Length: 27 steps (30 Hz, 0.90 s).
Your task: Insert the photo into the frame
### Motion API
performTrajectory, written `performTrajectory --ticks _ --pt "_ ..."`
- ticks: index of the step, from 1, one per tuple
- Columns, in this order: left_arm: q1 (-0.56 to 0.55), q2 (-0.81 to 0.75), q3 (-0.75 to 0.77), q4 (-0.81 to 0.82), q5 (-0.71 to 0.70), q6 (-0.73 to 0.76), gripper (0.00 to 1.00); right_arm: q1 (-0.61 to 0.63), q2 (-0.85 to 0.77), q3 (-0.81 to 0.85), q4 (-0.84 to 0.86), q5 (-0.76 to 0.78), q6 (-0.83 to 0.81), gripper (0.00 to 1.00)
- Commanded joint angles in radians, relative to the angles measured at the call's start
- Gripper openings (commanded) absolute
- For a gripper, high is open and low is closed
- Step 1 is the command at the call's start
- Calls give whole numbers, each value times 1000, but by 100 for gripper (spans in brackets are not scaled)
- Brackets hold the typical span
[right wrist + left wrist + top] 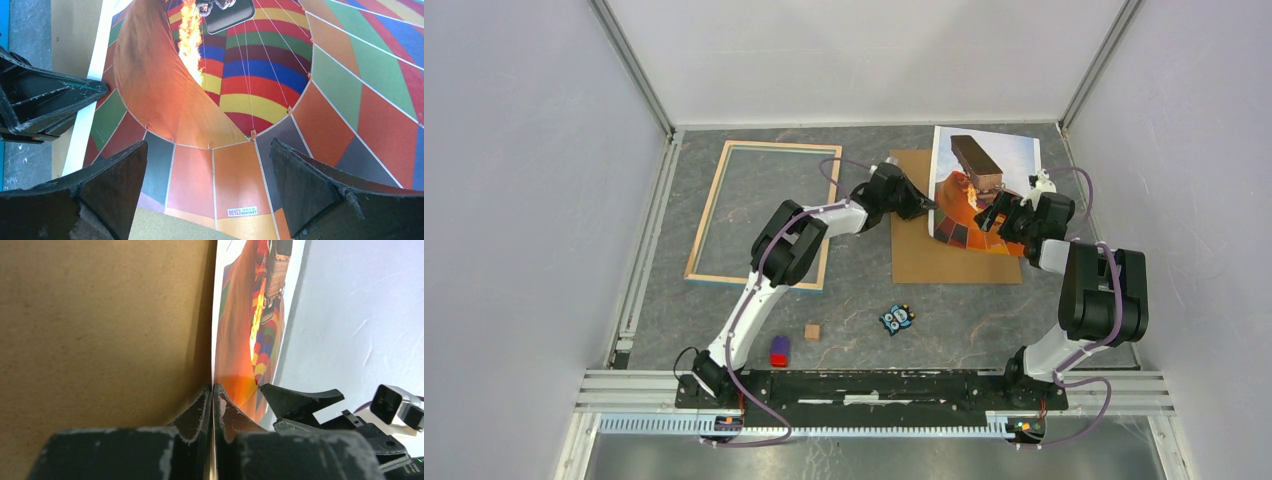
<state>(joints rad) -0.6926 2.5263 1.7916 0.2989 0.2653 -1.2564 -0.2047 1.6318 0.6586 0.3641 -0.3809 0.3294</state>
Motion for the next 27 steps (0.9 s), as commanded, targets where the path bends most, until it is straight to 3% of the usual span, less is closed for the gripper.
performTrajectory --ticks 1,5,8,15,27 --pt "3 1 160 -219 35 189 3 -5 -12 18 -31 2 1 98" --pt "2 -25 222 -322 38 262 2 -4 -30 18 -38 2 -5 98" --pt "7 -22 231 -303 87 226 18 -5 -30 11 -28 -14 3 98" --pt "5 19 226 -243 94 140 31 -5 -44 -7 -11 -6 8 98" --pt "6 104 269 -201 93 102 33 -5 -21 -5 7 -22 25 98"
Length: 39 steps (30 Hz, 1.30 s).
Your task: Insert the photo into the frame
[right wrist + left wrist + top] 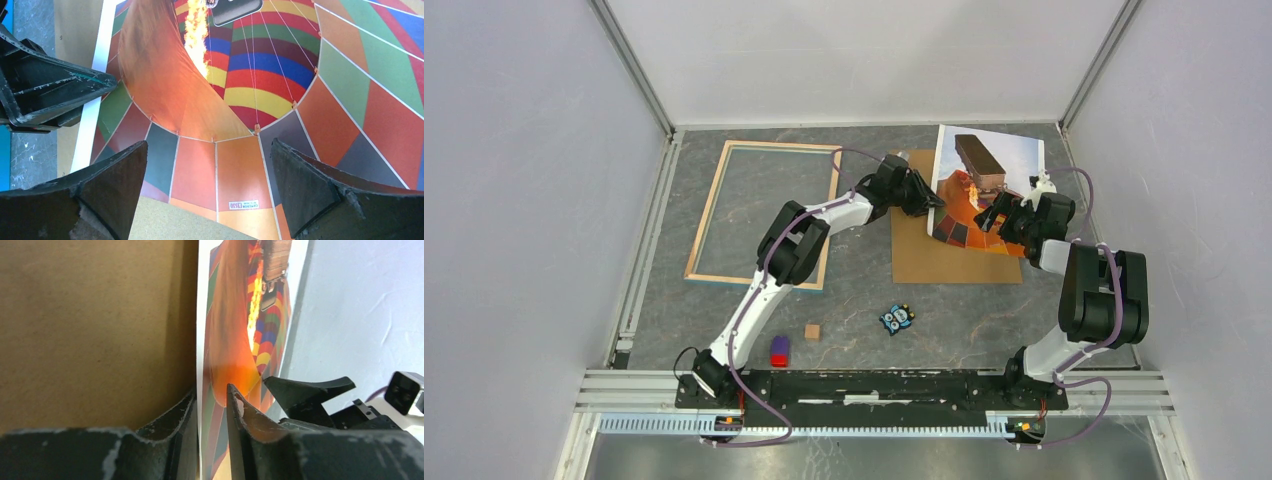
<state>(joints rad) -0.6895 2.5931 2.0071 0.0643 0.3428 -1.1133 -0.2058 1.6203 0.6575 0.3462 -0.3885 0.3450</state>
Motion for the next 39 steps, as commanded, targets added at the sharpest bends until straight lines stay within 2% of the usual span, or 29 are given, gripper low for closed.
performTrajectory --ticks 1,3,5,7,8,12,17,21,25,30,33,36,39 --pt "4 45 60 34 17 -42 32 -4 -10 -4 26 -15 9 98" --pt "4 59 70 34 20 -46 26 -6 -12 -4 26 -15 7 98" --pt "4 63 74 34 18 -46 17 -4 -14 -4 24 -12 8 98" --pt "4 61 84 24 19 -32 5 -5 -15 -3 21 -12 6 98" --pt "5 56 92 9 21 -20 3 -6 -15 -4 21 -10 4 98" --pt "4 -12 104 -72 18 79 2 -6 -39 6 -19 10 -14 98" --pt "1 -209 48 -260 -48 218 2 -12 -158 89 -208 70 -142 98" --pt "5 -404 -38 -354 -71 295 2 -12 -220 52 -190 136 -157 98" --pt "30 -548 -22 -593 -100 416 2 -13 -174 65 -193 72 -139 98" --pt "126 -774 -68 -930 -267 582 2 -9 -164 49 -155 23 -108 98" --pt "234 -912 -86 -1094 -405 665 2 -8 -174 32 -132 4 -99 98" --pt "278 -1041 -94 -1209 -692 761 2 -6 -169 24 -118 -9 -93 98" --pt "278 -1148 -158 -1222 -1003 792 2 -7 -153 21 -108 -25 -84 98"
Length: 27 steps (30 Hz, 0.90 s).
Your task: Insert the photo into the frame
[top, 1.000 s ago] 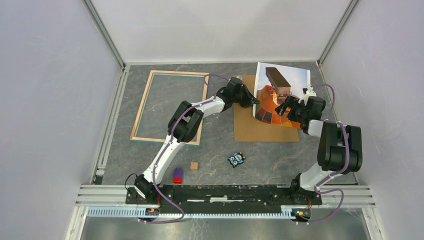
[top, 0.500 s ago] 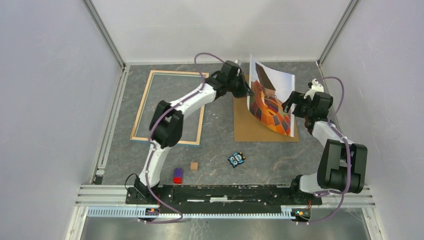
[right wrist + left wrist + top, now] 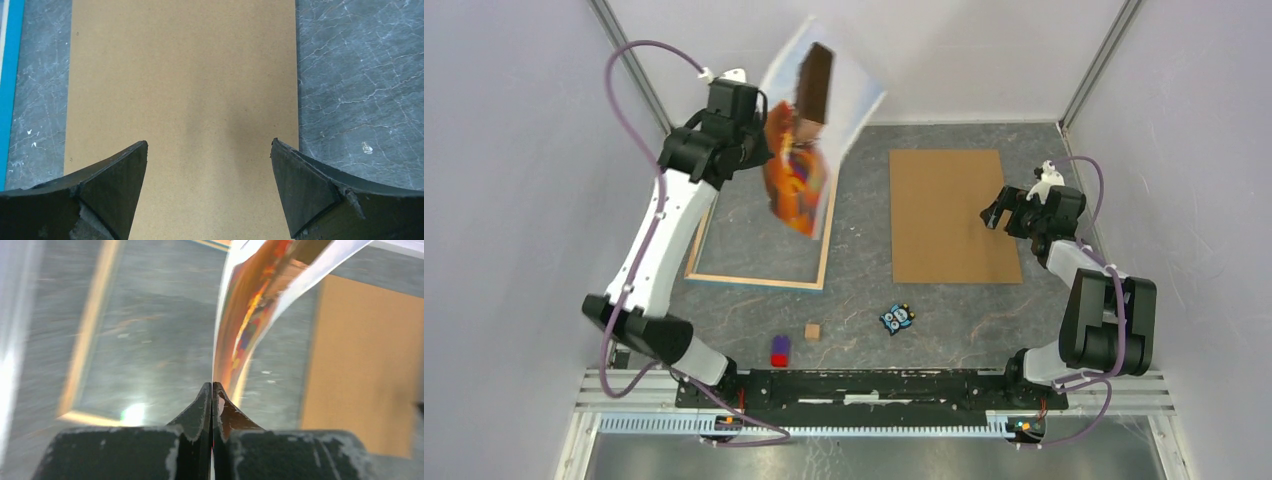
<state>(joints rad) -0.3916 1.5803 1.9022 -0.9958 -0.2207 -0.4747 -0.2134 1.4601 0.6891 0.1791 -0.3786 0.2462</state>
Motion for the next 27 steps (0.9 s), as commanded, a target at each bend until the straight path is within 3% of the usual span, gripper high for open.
performTrajectory --ticks 1,9,16,22,27 --pt "-20 -157 -67 -164 -478 160 2 2 9 -11 63 -40 17 98" --pt "-134 -122 -187 -153 -658 233 2 3 8 -30 103 -70 42 98" --pt "-206 82 -338 -95 -643 325 2 3 8 -40 123 -81 56 98" --pt "-267 239 -358 -83 -679 367 2 3 23 -37 126 -77 50 98" --pt "-292 285 -382 -3 -653 432 2 3 39 -36 132 -83 51 98"
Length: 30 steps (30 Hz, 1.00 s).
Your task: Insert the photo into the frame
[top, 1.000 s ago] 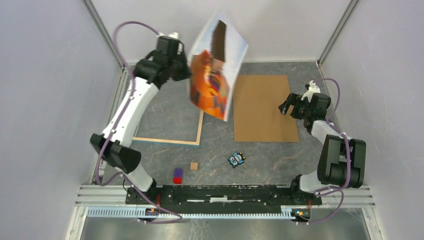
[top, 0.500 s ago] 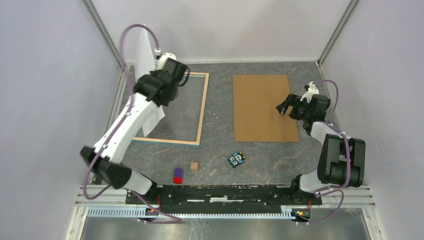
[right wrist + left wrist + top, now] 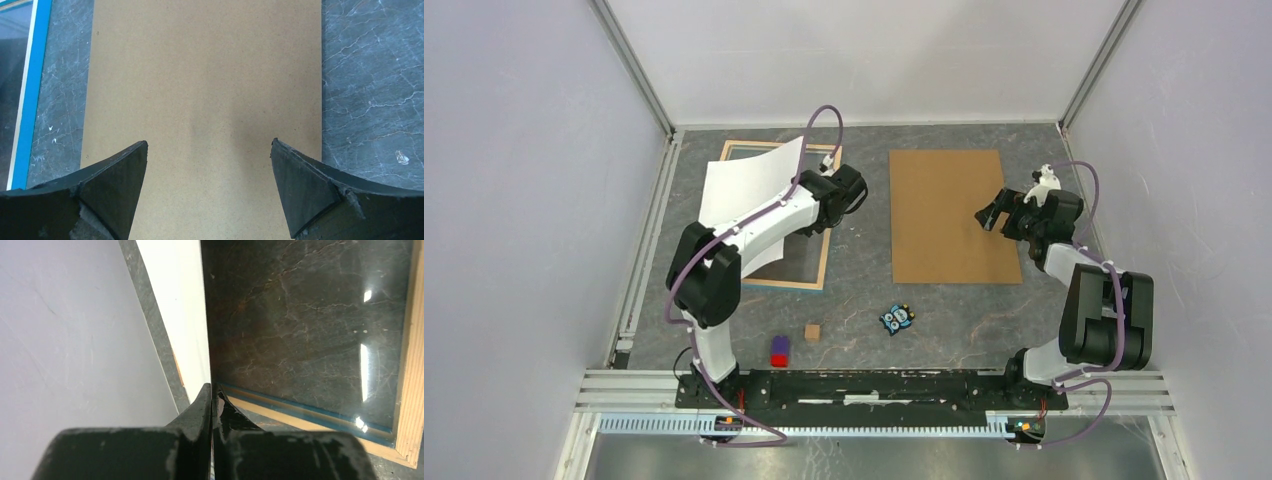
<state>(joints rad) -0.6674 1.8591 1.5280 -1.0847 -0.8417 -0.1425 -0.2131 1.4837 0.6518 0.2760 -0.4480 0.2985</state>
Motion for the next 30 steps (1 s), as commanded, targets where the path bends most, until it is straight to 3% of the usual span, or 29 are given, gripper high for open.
performTrajectory --ticks 1,9,30 --pt "-18 15 -7 94 -16 105 2 2 17 3 35 -10 -2 98" --pt "-75 72 -15 122 7 119 2 2 35 2 46 -18 6 98" --pt "-43 147 -3 236 -34 201 2 2 45 0 53 -18 7 98"
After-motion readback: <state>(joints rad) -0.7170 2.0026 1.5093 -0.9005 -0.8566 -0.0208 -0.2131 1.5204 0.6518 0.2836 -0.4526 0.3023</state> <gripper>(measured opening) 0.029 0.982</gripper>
